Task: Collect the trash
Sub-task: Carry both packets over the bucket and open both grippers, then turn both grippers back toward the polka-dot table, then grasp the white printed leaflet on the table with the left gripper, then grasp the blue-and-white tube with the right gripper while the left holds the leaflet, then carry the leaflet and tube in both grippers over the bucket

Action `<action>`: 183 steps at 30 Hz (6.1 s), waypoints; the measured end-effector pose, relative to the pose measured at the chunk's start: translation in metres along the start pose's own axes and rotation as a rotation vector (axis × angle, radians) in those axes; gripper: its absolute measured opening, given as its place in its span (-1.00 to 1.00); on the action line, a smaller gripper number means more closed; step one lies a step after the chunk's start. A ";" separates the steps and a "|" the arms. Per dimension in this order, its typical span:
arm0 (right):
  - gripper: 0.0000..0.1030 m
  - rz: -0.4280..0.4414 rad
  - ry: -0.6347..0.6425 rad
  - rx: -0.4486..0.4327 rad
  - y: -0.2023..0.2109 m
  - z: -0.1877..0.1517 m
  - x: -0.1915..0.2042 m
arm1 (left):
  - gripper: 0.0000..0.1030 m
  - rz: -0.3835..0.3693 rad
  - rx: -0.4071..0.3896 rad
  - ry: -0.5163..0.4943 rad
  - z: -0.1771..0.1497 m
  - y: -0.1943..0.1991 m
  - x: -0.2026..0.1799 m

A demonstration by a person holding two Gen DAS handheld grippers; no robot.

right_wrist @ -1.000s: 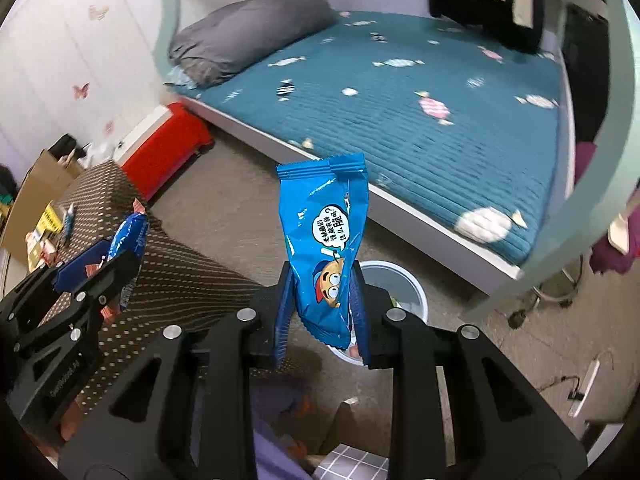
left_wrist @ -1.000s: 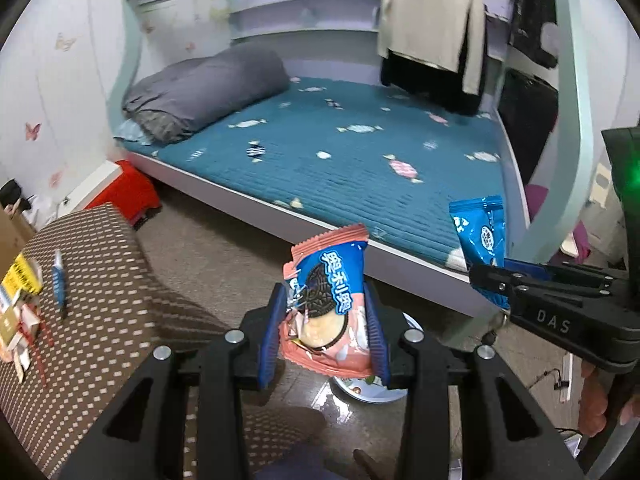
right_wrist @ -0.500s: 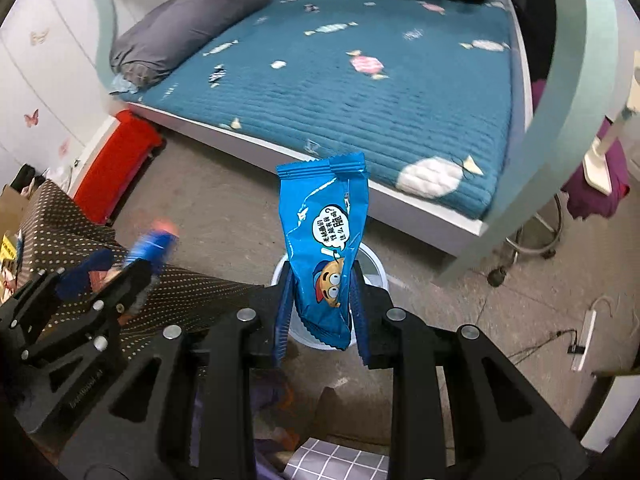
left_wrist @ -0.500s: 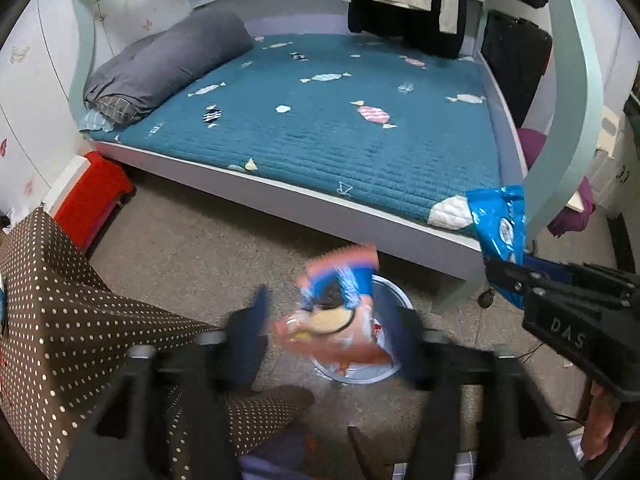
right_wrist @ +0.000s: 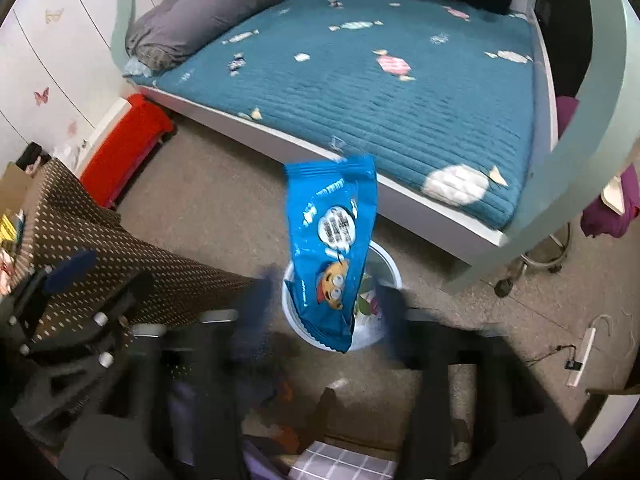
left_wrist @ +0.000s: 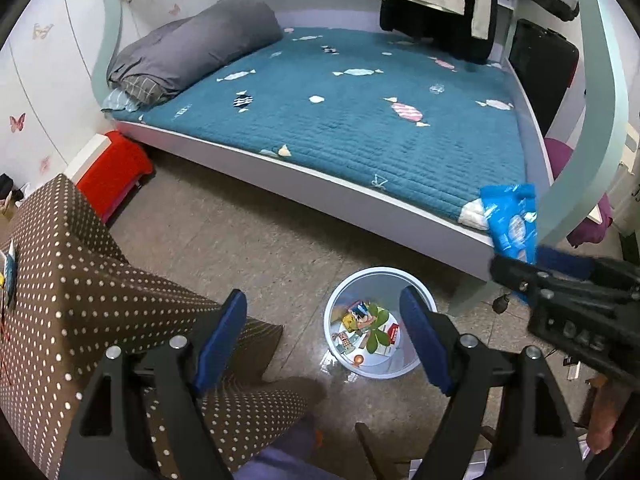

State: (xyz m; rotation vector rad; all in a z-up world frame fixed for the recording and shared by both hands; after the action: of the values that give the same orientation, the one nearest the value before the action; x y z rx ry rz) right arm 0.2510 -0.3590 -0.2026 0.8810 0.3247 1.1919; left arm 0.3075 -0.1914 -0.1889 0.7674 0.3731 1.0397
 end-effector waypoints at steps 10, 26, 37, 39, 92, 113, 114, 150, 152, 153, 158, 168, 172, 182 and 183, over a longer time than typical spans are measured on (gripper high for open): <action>0.65 -0.016 0.035 0.013 0.002 -0.002 0.005 | 0.50 -0.007 -0.023 0.016 -0.001 0.013 0.010; 0.65 0.031 0.084 -0.015 0.021 0.005 0.046 | 0.50 0.012 -0.098 0.048 0.006 0.054 0.039; 0.65 0.095 0.170 -0.045 0.037 0.009 0.102 | 0.50 0.072 -0.157 0.115 0.003 0.095 0.086; 0.65 0.110 0.190 -0.047 0.039 0.008 0.115 | 0.50 0.085 -0.166 0.131 0.001 0.102 0.095; 0.65 0.330 0.592 -0.024 0.021 -0.010 0.383 | 0.53 0.286 -0.092 0.585 -0.042 0.123 0.379; -0.04 0.396 0.672 0.028 -0.012 -0.020 0.431 | -0.99 0.275 -0.294 0.503 -0.030 0.171 0.363; -0.21 0.396 0.679 0.044 -0.017 -0.022 0.433 | -0.98 0.280 -0.289 0.503 -0.031 0.171 0.365; -0.75 0.407 0.476 -0.102 0.068 0.027 0.303 | -0.98 0.192 -0.407 0.345 0.017 0.211 0.259; -0.75 0.404 0.465 -0.115 0.074 0.030 0.292 | -0.98 0.179 -0.408 0.328 0.022 0.209 0.248; -0.75 0.400 0.460 -0.121 0.076 0.032 0.287 | -0.98 0.171 -0.409 0.313 0.025 0.207 0.240; -0.75 0.370 0.419 -0.143 0.085 0.041 0.256 | -0.98 0.117 -0.409 0.274 0.035 0.195 0.210; -0.74 0.280 0.329 -0.153 0.084 0.053 0.190 | -0.98 0.007 -0.375 0.199 0.051 0.163 0.142; -0.74 0.238 0.286 -0.148 0.080 0.055 0.159 | -0.98 -0.036 -0.350 0.173 0.053 0.147 0.115; -0.74 0.131 0.188 -0.103 0.062 0.046 0.089 | -0.98 -0.140 -0.238 0.107 0.045 0.095 0.048; -0.74 0.120 0.178 -0.097 0.059 0.044 0.081 | -0.98 -0.153 -0.218 0.098 0.043 0.087 0.041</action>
State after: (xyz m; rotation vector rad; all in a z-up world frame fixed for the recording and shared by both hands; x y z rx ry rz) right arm 0.2701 -0.2987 -0.1128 0.7200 0.3584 1.3900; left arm 0.2985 -0.1475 -0.0934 0.4863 0.3886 0.9572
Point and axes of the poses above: each gripper's, at about its wrist camera, not at the fingertips, and y roughly against the way its jaws point, x to its left, z to its top, the point moved 3 cm from there along -y, roughly the way its jaws point, and after that the axes turned 12 degrees about -x, right-handed, at the moved point
